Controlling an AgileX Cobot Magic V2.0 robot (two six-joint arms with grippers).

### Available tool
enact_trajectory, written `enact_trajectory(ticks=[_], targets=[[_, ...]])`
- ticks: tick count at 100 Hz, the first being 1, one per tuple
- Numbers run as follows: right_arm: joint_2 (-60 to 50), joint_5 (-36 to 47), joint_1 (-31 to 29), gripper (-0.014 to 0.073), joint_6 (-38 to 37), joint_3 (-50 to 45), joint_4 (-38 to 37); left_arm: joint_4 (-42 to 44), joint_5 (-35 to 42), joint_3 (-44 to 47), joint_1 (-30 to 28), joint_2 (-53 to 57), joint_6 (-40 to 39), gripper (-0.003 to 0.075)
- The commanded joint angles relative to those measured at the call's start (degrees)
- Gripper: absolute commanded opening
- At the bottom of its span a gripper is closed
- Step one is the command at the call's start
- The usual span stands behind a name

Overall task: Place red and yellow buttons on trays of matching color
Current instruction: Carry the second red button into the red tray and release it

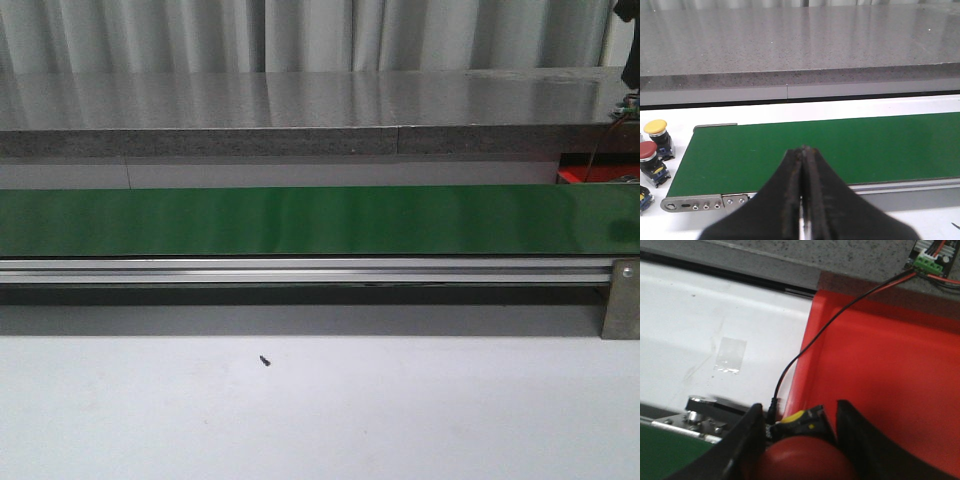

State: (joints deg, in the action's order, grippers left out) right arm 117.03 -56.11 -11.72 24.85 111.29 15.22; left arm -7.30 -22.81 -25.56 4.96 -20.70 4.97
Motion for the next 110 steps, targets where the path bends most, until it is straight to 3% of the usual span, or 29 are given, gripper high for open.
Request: enact_trajectory(ticks=[1, 35, 88, 100, 110], targets=[[0.1, 1.4, -1.0, 0.0113, -0.1, 4.7, 0.3, -0.4, 4.4, -1.4, 0.5, -0.3, 0.1, -0.0020], [8.3, 4.5, -2.9, 0.0113, -0.1, 7.8, -0.5, -0.4, 4.4, -1.4, 0.5, -0.3, 0.1, -0.0020], [12.5, 5.8, -3.0, 0.0118, -0.1, 8.0, -1.5, -0.4, 4.4, -1.4, 0.5, -0.3, 0.1, -0.0020], [12.5, 5.8, -3.0, 0.0190, -0.1, 8.0, -1.5, -0.4, 4.4, -1.4, 0.5, -0.3, 0.1, -0.0020], [12.5, 5.8, -3.0, 0.0337, -0.1, 8.0, -1.6, -0.4, 4.3, -1.4, 0.5, -0.3, 0.1, -0.0020]])
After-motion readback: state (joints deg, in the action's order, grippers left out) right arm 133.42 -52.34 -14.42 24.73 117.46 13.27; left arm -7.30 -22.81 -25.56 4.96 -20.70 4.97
